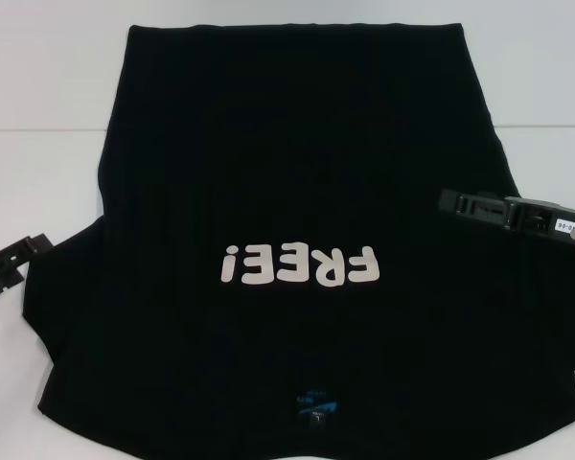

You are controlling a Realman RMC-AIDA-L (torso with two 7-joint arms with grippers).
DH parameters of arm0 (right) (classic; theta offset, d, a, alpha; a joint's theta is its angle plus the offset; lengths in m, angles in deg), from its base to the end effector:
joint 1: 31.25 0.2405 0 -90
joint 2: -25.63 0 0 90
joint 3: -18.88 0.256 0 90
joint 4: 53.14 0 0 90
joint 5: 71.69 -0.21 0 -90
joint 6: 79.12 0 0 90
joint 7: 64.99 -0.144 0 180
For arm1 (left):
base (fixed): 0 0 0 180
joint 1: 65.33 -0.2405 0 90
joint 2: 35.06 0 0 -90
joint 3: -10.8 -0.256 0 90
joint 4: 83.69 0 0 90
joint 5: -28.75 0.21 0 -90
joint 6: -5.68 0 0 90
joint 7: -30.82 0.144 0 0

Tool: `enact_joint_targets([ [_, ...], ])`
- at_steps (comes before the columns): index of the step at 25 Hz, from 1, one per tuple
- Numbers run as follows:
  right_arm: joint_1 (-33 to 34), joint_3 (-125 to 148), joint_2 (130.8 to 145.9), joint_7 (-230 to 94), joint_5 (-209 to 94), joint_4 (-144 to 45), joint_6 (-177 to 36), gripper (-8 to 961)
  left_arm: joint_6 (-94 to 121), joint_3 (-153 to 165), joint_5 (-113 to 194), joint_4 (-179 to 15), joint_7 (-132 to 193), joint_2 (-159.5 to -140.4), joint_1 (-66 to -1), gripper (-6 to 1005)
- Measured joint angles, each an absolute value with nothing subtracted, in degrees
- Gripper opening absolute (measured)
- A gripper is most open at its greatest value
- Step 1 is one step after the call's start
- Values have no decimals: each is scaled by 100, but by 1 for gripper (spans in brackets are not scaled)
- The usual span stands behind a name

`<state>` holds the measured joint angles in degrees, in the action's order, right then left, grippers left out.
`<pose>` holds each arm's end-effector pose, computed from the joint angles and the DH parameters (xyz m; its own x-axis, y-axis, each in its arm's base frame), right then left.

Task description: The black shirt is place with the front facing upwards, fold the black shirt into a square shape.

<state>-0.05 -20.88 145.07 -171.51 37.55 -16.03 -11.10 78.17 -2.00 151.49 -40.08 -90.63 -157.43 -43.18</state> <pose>0.2821 0.3770 0.0111 0.4171 -0.6207 -0.6640 -0.8808 -0.4562 -0.1268 -0.3770 0.3040 0.0558 -0.0613 0.5928 0.8030 0.9981 0.0358 0.0497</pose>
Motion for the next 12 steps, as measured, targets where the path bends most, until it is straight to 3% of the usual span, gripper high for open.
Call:
enact_joint_targets([
  [12, -5, -2049, 14507, -17151, 3756, -1672, -1118, 945, 7413, -267, 15190, -4227, -8993, -15708, -4282, 871],
])
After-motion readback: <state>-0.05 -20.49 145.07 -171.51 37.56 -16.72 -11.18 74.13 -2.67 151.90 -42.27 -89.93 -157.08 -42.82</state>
